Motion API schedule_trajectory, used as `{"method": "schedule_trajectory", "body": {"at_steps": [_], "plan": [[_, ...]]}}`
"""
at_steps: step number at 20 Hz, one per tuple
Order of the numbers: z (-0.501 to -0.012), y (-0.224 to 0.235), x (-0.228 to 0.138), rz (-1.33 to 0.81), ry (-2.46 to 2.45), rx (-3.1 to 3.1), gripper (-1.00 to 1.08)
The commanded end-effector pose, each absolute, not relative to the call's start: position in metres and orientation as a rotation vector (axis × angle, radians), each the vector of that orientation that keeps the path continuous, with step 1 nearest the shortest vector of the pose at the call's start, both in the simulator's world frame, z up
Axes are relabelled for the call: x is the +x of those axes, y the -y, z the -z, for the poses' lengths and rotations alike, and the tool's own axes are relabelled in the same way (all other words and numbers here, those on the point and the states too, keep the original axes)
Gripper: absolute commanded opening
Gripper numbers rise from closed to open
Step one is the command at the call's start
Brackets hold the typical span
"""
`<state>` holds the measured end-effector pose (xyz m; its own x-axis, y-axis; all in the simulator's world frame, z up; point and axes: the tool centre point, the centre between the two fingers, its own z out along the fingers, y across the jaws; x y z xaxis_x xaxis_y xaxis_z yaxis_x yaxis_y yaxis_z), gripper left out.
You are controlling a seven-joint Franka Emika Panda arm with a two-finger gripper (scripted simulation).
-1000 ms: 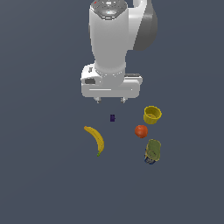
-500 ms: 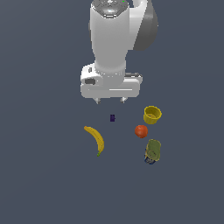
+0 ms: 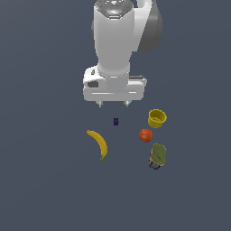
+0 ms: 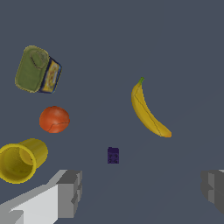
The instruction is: Pick up a designated object from a clutter of objects.
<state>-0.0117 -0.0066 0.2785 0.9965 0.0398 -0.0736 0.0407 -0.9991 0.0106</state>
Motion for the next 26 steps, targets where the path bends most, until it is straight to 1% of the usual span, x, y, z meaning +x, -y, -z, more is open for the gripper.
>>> {"method": "schedule_trajectory", "body": {"at_steps": [1, 8, 14, 26], "plan": [[-0.275, 0.007, -0.012, 0.114, -0.063, 3.127, 1.00], [-0.251, 0.005, -0.016, 0.102, -0.056, 3.130, 1.00], [-0.215, 0.003, -0.025, 0.085, -0.047, 3.134, 1.00], [-0.128, -0.002, -0.066, 0.038, -0.012, 3.141, 1.00]]}}
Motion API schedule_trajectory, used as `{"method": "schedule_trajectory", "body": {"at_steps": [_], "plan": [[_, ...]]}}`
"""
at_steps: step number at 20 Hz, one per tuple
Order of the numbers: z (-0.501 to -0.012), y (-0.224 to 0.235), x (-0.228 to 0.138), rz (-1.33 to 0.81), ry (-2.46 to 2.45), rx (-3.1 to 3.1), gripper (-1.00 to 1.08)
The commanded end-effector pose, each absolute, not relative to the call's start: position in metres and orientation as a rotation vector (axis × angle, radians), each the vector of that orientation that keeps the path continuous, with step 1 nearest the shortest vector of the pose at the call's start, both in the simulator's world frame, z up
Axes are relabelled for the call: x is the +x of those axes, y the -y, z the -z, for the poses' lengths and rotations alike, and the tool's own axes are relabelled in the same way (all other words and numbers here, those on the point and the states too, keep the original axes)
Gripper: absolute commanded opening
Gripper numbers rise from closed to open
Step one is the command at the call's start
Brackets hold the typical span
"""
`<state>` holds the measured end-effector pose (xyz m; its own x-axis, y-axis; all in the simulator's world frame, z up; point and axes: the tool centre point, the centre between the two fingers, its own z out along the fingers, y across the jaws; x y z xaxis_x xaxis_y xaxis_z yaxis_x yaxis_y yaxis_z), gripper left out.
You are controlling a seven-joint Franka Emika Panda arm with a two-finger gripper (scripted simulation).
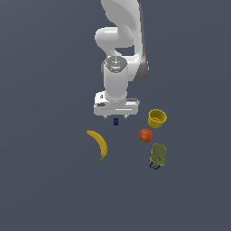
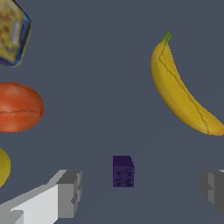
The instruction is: Pick up a designated object from a clutter of objects.
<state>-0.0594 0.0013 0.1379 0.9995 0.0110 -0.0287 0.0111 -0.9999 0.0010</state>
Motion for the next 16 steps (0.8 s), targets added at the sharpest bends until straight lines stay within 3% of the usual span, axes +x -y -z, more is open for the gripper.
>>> {"method": "schedule_trajectory", "body": {"at_steps": [1, 16], "plan": [[-0.121, -0.002, -0.070, 0.034, -0.009, 3.141, 1.00], [-0.073, -0.003, -0.112, 0.002, 0.017, 3.142, 1.00]]}}
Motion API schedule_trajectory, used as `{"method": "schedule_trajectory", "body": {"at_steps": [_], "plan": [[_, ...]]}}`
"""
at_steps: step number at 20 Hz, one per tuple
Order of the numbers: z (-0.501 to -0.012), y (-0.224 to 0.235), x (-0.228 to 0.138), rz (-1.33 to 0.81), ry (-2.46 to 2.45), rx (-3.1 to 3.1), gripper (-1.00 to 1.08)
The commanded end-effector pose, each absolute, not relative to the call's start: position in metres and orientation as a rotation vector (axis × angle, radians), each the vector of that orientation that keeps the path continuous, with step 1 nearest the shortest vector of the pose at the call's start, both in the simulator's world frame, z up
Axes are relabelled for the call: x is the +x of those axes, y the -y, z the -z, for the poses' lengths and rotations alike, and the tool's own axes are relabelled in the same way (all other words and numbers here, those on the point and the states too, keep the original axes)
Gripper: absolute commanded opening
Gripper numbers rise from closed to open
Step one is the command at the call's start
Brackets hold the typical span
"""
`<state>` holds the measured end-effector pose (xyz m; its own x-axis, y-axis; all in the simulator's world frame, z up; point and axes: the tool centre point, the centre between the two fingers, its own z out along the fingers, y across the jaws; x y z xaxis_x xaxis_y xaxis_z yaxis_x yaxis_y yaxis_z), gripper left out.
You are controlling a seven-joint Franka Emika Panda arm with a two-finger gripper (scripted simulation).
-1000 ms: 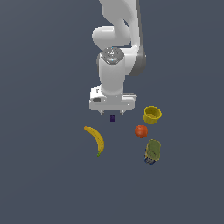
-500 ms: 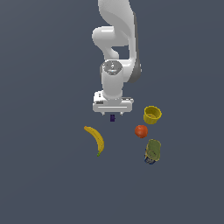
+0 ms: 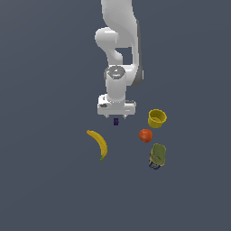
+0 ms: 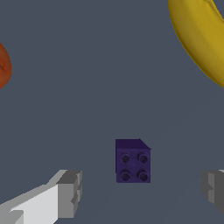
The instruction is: Pick up a designated object from a clutter of objects.
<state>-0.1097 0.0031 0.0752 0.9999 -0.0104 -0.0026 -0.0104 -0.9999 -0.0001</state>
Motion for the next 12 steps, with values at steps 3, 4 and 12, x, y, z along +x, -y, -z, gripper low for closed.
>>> {"method": "schedule_trajectory", "body": {"at_steps": [3, 4, 12], "plan": [[-0.072, -0.003, -0.113, 0.000, -0.018, -3.142, 1.00], [-0.073, -0.003, -0.112, -0.002, -0.018, -3.142, 1.00], [-0.058, -0.003, -0.113, -0.002, -0.018, -3.142, 1.00]]}}
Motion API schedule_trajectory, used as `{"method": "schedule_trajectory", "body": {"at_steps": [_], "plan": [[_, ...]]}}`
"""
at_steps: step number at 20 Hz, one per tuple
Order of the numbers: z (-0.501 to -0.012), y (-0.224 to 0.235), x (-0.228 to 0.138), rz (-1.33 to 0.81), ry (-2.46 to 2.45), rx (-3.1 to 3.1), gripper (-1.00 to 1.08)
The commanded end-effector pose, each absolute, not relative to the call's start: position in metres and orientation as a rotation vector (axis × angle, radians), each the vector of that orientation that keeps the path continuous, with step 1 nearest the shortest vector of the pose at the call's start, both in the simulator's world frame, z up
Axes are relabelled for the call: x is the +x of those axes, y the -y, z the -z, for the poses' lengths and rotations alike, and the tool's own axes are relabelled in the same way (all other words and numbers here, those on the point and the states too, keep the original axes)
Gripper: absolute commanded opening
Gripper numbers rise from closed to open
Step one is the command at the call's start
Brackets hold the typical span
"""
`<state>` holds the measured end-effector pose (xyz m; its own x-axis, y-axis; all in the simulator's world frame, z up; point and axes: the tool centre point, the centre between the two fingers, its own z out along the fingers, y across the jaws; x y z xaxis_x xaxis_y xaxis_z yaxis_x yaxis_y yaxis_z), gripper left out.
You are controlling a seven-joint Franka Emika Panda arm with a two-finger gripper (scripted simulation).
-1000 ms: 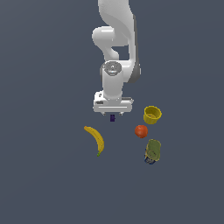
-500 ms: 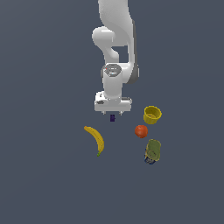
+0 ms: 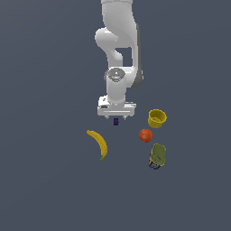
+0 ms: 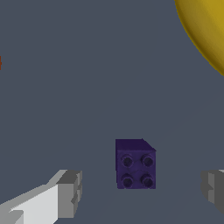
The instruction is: Pick up a designated object from a clutter of objects.
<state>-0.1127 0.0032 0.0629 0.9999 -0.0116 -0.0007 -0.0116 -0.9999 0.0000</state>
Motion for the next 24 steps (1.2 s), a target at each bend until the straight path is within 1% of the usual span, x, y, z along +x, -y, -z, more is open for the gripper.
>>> {"method": "schedule_trajectory", "body": {"at_steps": [1, 7, 13, 14, 24], "plan": [[-0.055, -0.003, -0.113, -0.002, -0.018, -3.142, 1.00], [-0.033, -0.003, -0.114, -0.001, -0.019, -3.142, 1.00], [-0.026, -0.003, -0.114, 0.000, -0.019, -3.141, 1.00], [-0.026, -0.003, -0.114, 0.000, -0.019, -3.141, -1.00], [-0.026, -0.003, -0.114, 0.000, -0.019, -3.141, -1.00]]}}
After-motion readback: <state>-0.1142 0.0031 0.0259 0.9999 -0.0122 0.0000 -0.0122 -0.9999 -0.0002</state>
